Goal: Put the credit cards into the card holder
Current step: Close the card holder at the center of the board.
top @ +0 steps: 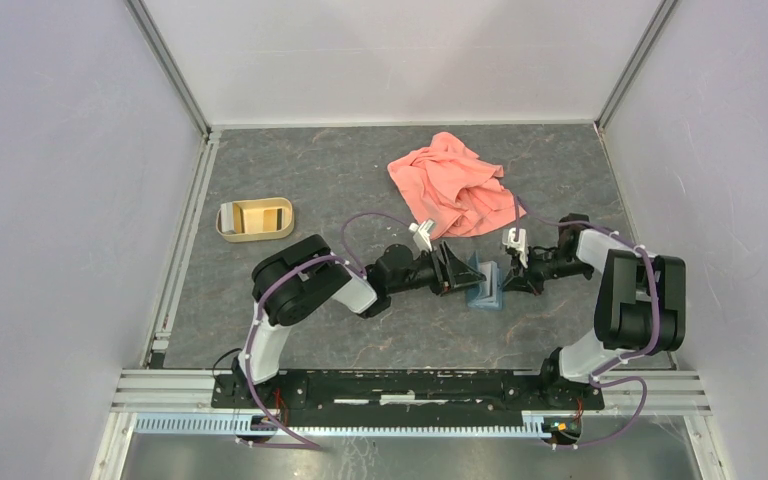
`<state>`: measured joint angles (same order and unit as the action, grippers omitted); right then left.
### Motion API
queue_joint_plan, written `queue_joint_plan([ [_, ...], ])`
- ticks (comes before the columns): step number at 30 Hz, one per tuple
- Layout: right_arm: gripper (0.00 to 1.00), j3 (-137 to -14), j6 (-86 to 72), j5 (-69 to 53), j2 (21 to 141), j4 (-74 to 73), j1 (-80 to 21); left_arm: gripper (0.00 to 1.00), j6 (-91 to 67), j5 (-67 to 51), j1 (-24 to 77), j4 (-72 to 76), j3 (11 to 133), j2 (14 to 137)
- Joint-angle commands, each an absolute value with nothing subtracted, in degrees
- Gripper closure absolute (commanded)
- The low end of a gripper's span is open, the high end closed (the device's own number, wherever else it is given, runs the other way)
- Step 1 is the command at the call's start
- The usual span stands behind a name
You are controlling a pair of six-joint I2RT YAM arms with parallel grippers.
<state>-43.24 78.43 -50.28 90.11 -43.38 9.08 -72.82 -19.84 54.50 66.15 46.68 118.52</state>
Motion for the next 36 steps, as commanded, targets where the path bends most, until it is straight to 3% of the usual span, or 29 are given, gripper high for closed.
queue_joint_plan([
  [1,0.99,-45.99,86.91,-58.59,91.32,-52.42,10.64,0.28,-73.28,-20.91,54.84,68.13,49.24,119.19],
  [8,0.99,-46.81,105.11,-64.98,96.23,-66.06,13.15,0.28,-72.59,-20.81,54.80,66.37,51.06,121.99],
  [16,0.99,-44.03,106.98,-65.13,95.57,-64.74,15.22,0.29,-72.35,-20.74,54.83,64.85,52.89,124.60],
  [25,0.95,-40.23,120.64,-68.79,95.15,-71.85,16.58,0.40,-73.91,-19.13,54.84,61.35,53.58,126.06],
  [36,0.94,-40.51,117.24,-70.72,97.38,-71.08,20.25,0.45,-74.56,-19.32,54.89,60.53,54.26,127.22],
])
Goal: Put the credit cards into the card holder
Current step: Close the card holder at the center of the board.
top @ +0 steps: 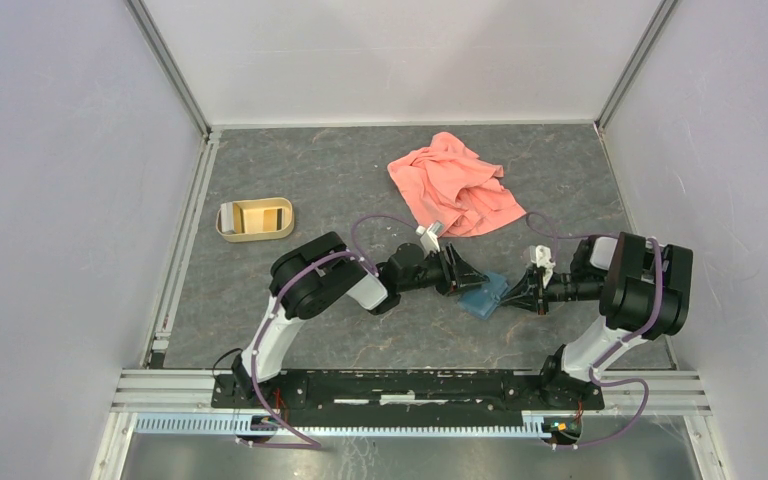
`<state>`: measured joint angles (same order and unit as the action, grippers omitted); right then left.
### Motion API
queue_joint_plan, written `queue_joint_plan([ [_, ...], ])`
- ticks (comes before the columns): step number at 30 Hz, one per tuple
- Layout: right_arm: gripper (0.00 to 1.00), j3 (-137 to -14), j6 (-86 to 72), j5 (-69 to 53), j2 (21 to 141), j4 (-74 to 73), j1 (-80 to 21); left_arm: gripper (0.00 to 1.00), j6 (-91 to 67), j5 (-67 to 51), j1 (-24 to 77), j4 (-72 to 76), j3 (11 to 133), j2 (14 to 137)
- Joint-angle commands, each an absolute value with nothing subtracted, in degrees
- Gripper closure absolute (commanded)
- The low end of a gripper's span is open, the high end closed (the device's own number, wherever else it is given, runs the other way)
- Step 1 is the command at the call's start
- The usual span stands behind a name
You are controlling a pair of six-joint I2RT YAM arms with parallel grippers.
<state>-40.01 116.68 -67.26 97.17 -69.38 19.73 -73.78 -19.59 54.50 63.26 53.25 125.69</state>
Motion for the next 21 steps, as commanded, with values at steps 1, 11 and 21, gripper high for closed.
queue_joint_plan([
  [1,0.93,-40.60,115.60,-70.33,97.30,-70.02,20.22,0.46,-74.40,-19.44,54.89,60.21,54.35,127.18],
  [11,0.67,-39.05,96.87,-66.99,92.72,-56.39,20.28,0.64,-73.43,-20.61,55.88,58.69,55.93,127.48],
  [21,0.38,-46.60,106.96,-61.85,92.37,-71.34,20.32,0.69,-70.57,-19.85,56.16,54.85,55.60,126.16],
])
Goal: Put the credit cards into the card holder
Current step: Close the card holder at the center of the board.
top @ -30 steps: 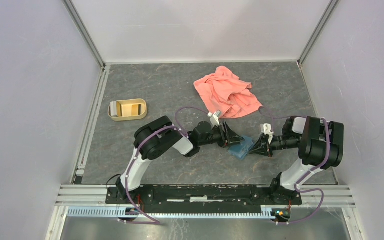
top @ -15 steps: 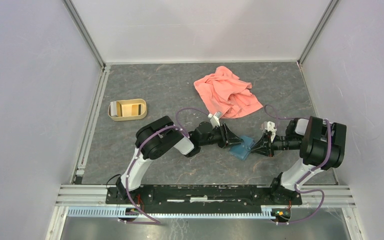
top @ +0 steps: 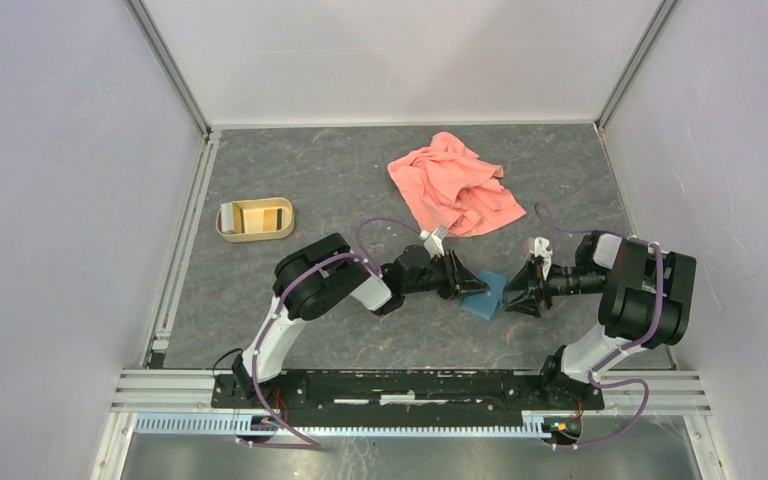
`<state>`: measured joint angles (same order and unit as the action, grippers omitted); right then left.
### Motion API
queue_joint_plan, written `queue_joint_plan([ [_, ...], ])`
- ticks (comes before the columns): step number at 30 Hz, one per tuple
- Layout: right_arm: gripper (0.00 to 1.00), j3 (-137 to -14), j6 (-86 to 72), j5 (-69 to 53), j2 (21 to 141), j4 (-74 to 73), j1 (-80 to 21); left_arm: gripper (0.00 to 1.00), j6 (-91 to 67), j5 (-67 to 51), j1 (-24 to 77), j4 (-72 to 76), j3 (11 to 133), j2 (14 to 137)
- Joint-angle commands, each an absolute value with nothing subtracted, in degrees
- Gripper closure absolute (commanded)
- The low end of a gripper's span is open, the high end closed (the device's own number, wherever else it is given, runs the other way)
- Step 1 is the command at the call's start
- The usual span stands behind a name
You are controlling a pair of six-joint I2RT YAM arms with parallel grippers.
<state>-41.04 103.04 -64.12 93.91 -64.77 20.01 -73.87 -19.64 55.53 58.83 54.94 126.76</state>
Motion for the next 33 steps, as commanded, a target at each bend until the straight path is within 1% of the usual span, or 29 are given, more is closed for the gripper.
queue_joint_plan([
  [1,0.38,-48.00,106.78,-60.68,91.49,-71.80,20.29,0.69,-70.07,-19.81,56.16,54.32,55.63,125.94],
  [6,0.37,-53.14,108.59,-55.76,86.49,-71.75,20.30,0.69,-65.69,-18.69,56.16,49.50,56.54,123.99],
  [8,0.33,-53.43,113.64,-54.54,83.75,-71.90,20.36,0.69,-63.53,-18.06,56.20,46.90,57.04,123.02],
  [11,0.11,-50.82,124.01,-53.21,79.13,-71.90,19.92,0.70,-59.87,-17.07,56.54,42.32,57.98,121.76],
  [12,0.06,-50.49,125.32,-52.46,78.70,-71.94,19.12,0.70,-58.57,-16.60,56.72,40.60,58.45,121.30],
  [13,0.06,-50.79,125.46,-51.52,78.89,-71.90,18.02,0.70,-57.29,-16.17,57.02,38.86,58.93,120.88],
  [15,0.12,-51.86,123.21,-49.32,80.47,-71.89,14.47,0.70,-55.12,-15.12,57.49,36.27,59.65,120.16],
  [17,0.24,-51.75,121.18,-47.60,81.69,-71.89,10.40,0.70,-53.54,-14.02,57.97,34.66,60.00,119.54],
  [19,0.30,-50.88,121.11,-47.01,81.63,-71.82,8.06,0.70,-52.34,-13.32,58.24,33.51,60.18,118.92],
  [23,0.38,-50.11,118.69,-45.89,81.16,-69.91,5.82,0.70,-51.59,-13.02,58.42,33.00,60.41,118.43],
  [28,0.44,-50.14,117.09,-42.95,82.93,-68.47,4.10,0.70,-51.42,-13.36,58.49,32.70,61.17,118.88],
  [33,0.50,-50.10,116.48,-42.54,84.44,-67.09,3.39,0.70,-51.42,-13.25,58.68,32.72,61.17,118.84],
])
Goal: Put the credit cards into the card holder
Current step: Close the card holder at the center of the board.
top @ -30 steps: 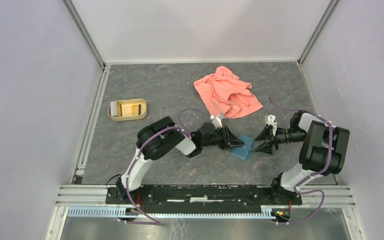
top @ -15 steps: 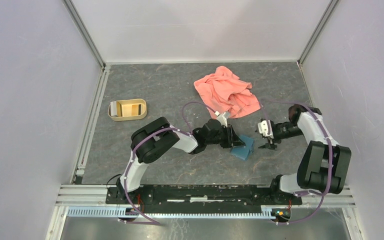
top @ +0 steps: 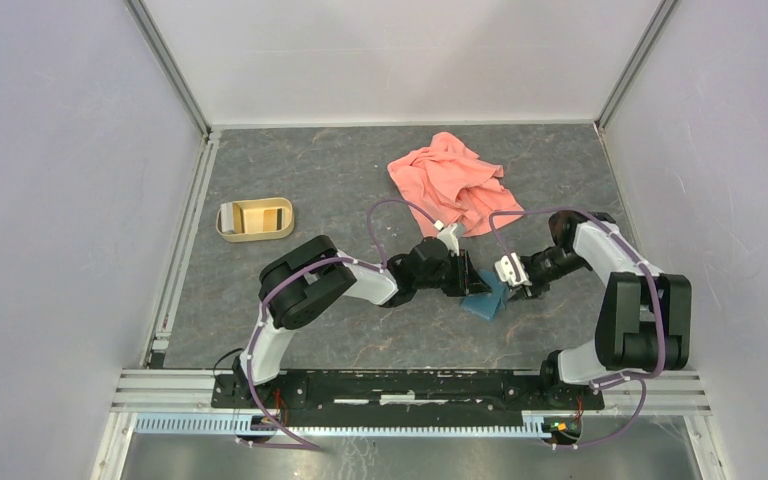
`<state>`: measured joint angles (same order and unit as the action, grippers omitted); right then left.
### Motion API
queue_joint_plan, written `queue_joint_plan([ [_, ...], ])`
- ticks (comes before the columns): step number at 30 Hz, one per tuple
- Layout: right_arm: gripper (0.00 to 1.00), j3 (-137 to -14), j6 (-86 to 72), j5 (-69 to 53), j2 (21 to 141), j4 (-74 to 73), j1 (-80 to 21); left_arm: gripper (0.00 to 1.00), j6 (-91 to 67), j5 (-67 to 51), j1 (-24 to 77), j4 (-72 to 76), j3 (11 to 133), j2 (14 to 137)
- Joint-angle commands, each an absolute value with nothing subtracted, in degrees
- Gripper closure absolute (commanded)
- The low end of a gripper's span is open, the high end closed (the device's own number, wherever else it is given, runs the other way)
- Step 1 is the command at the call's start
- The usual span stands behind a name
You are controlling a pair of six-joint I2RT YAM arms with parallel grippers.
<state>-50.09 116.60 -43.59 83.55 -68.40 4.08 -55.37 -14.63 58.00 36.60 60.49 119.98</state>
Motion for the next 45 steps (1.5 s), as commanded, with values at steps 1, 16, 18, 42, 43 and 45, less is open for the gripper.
queue_joint_plan([
  [1,0.50,-50.08,116.23,-42.54,84.57,-66.71,3.15,0.70,-51.42,-13.22,58.69,32.78,61.15,118.83],
  [16,0.71,-49.83,116.97,-39.74,85.85,-66.68,0.98,0.70,-51.59,-13.70,58.69,32.78,61.45,119.27],
  [18,0.76,-50.01,118.03,-39.80,85.99,-67.74,0.82,0.70,-51.59,-13.84,58.71,32.78,61.49,119.31],
  [42,0.61,-55.35,97.94,-43.42,81.63,-62.09,0.58,0.63,-45.28,-9.02,58.69,30.09,59.28,109.27],
  [43,0.59,-54.95,94.71,-43.27,80.06,-60.64,0.58,0.62,-43.86,-7.84,58.65,29.64,58.58,107.61],
  [45,0.58,-54.17,83.59,-42.01,77.29,-55.95,0.83,0.60,-41.15,-5.90,58.67,29.34,56.65,104.32],
])
